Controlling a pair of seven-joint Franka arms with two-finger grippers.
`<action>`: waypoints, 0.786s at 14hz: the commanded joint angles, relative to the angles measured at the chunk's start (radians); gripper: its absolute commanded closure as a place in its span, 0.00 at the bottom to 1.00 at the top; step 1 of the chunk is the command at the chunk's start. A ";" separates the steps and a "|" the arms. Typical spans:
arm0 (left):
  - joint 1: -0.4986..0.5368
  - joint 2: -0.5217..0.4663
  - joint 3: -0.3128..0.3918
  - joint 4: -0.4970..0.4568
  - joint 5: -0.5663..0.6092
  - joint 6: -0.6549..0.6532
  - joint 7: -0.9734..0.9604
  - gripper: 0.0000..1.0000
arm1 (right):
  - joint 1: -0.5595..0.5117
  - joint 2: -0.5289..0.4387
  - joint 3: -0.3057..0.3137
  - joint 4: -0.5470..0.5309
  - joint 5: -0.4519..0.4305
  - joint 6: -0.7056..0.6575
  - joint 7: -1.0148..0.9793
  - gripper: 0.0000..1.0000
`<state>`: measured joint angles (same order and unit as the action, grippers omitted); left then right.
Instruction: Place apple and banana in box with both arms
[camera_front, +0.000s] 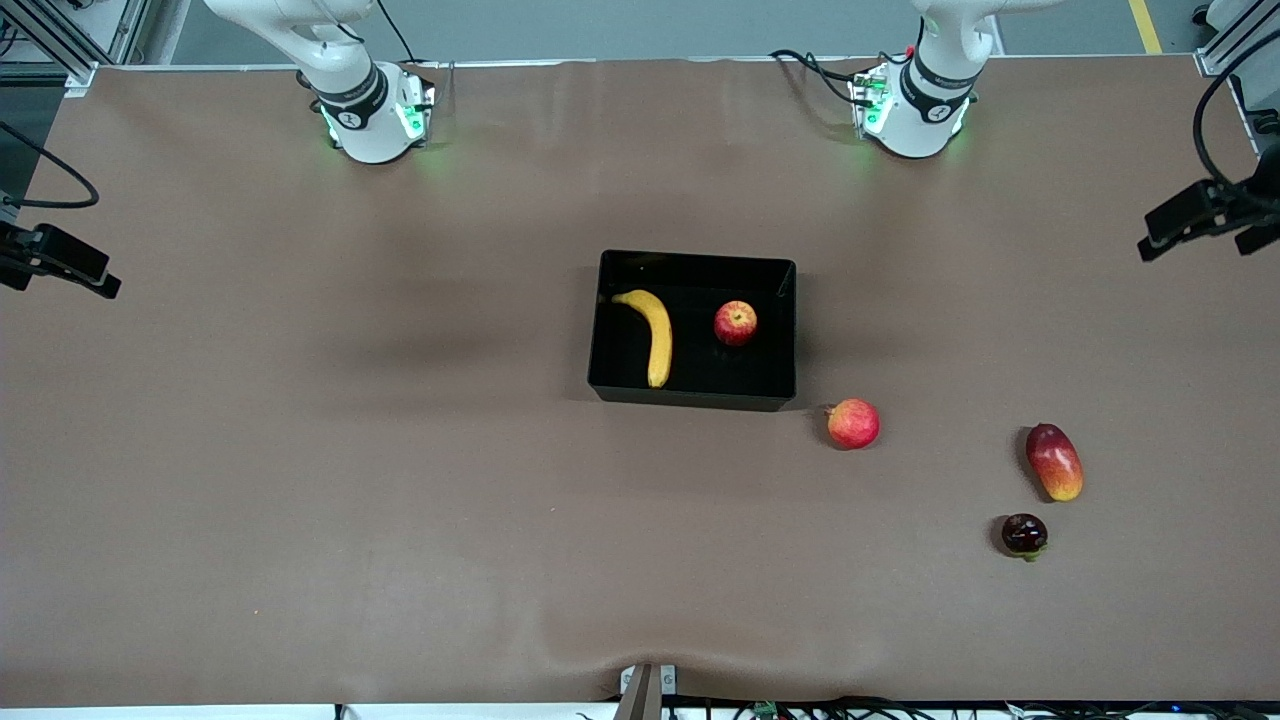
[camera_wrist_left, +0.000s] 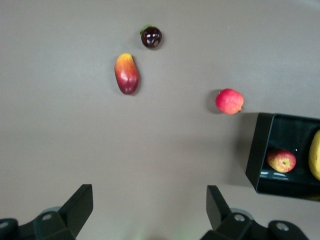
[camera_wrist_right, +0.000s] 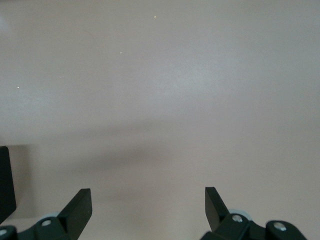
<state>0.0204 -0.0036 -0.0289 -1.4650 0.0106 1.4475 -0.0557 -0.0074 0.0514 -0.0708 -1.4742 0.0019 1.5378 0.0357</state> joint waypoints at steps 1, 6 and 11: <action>-0.049 -0.068 0.049 -0.067 -0.015 -0.022 0.007 0.00 | -0.008 0.008 0.006 0.015 -0.010 -0.018 0.010 0.00; -0.043 -0.108 0.040 -0.101 -0.015 -0.007 -0.009 0.00 | -0.008 0.008 0.005 0.017 -0.013 -0.050 0.012 0.00; -0.045 -0.102 0.007 -0.104 -0.009 -0.002 -0.076 0.00 | -0.006 0.007 0.005 0.020 -0.010 -0.048 0.013 0.00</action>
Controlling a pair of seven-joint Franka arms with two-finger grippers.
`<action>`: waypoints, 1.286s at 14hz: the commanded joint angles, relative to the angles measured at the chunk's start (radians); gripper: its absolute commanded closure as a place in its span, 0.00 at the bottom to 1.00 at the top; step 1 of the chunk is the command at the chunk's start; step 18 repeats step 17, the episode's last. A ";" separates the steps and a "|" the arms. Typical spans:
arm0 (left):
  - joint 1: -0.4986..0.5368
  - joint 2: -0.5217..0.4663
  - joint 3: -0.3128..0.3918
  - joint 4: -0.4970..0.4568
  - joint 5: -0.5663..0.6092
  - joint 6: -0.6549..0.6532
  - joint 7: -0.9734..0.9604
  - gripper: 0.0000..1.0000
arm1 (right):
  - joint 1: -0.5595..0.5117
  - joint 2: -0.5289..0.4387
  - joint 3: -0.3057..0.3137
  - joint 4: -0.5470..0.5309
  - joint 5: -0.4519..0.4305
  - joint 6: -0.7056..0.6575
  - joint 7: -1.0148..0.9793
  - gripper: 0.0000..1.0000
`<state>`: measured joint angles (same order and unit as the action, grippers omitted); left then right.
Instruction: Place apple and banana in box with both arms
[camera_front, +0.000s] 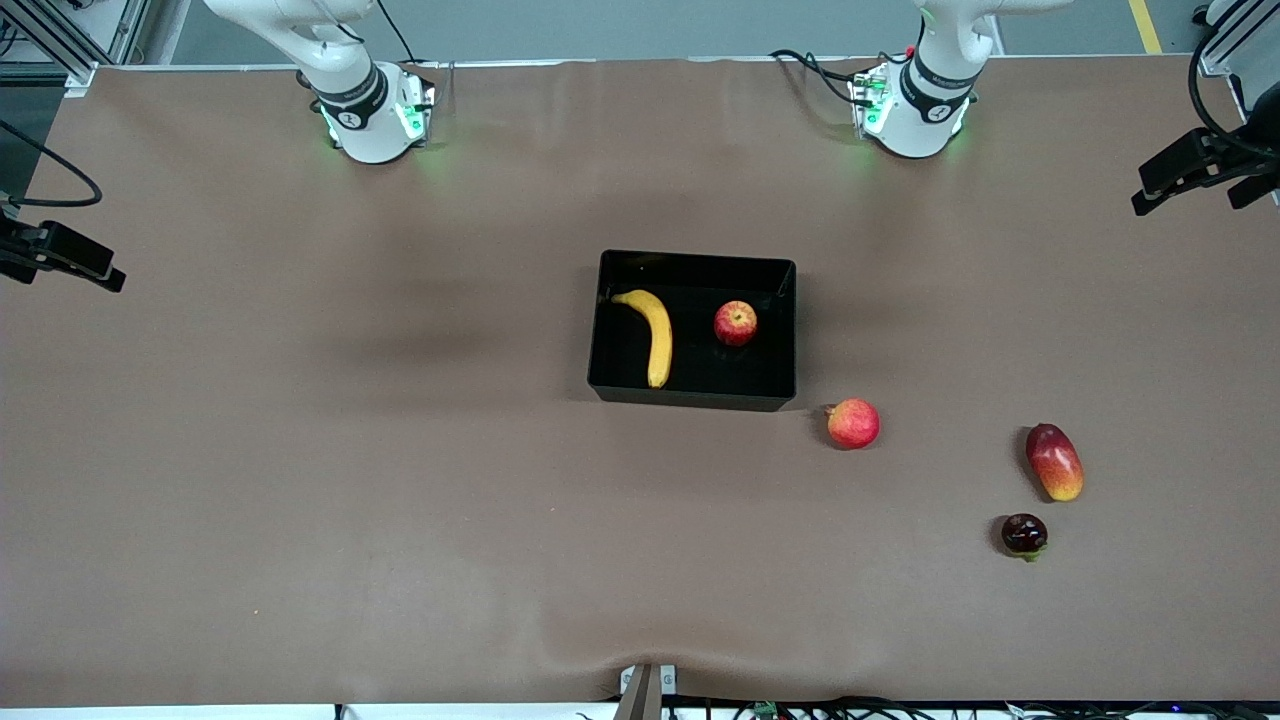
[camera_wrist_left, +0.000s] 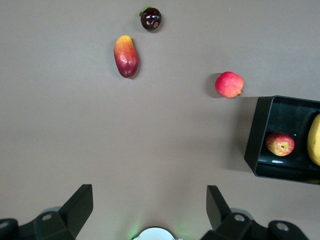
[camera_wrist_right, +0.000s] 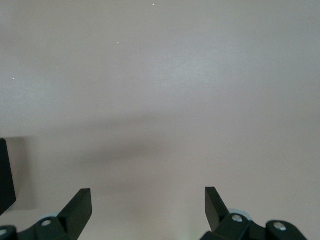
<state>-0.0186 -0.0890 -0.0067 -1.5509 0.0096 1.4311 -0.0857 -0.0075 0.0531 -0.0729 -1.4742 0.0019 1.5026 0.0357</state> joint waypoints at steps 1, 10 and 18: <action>-0.004 -0.017 -0.018 -0.017 -0.007 0.014 -0.051 0.00 | -0.006 0.004 0.007 0.020 -0.006 -0.013 0.012 0.00; -0.010 0.054 -0.018 0.048 0.003 0.017 -0.039 0.00 | -0.008 0.004 0.005 0.051 -0.005 -0.009 0.012 0.00; -0.029 0.055 -0.035 0.046 -0.008 0.017 -0.063 0.00 | 0.001 0.004 0.012 0.081 0.007 -0.010 0.012 0.00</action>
